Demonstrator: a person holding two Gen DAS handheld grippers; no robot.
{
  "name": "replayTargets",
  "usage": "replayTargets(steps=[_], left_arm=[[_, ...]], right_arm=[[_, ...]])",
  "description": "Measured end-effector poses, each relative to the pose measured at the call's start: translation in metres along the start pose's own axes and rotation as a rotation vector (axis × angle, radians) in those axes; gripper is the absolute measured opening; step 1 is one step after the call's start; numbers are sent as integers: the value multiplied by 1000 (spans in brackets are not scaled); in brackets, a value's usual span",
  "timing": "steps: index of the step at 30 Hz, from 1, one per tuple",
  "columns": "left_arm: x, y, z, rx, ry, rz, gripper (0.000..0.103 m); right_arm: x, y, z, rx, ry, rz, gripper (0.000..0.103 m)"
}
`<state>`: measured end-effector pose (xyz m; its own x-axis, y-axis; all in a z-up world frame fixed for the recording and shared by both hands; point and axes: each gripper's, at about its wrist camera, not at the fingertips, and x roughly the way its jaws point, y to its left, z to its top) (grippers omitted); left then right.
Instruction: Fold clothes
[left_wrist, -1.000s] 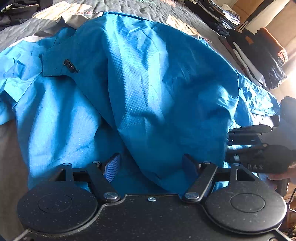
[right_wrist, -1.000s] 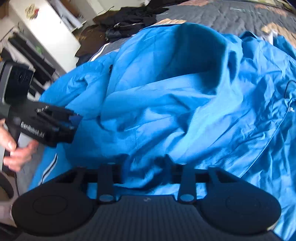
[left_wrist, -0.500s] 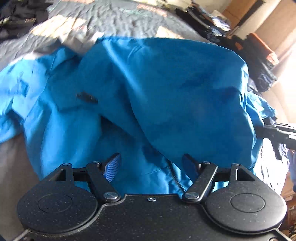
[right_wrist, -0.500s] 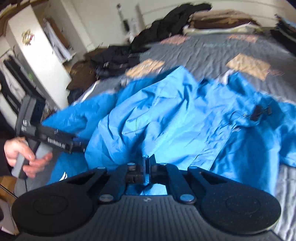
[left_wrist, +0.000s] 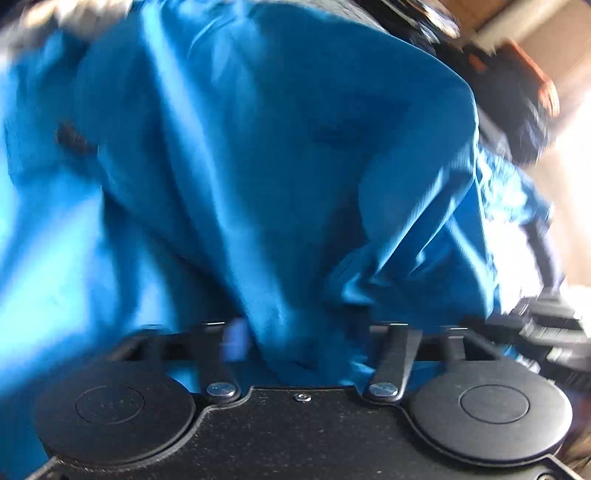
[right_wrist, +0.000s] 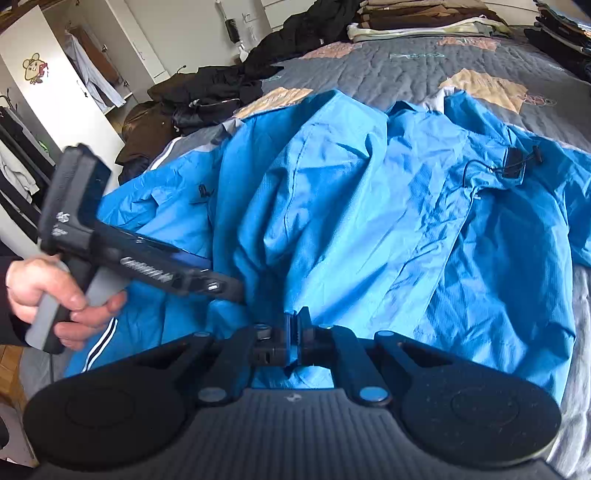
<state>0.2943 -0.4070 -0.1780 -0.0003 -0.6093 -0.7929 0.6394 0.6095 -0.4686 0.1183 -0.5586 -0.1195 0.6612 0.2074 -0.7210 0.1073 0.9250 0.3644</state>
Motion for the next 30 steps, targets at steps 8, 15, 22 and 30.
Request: replayTargets(steps=[8,15,22,30], left_arm=[[-75,19,-21,-2,-110,-23,16],[-56,43,5,-127,-115,48,69],[-59,47,24,-145,-165,100,9],[-77,69,23,2,-84,235,14]], right_arm=[[12,2,-5,36,5,36,3],[13,5,-9,57,7,52,3],[8,2,-11,61,6,26,3],[15,-5,-30,61,83,36,2]])
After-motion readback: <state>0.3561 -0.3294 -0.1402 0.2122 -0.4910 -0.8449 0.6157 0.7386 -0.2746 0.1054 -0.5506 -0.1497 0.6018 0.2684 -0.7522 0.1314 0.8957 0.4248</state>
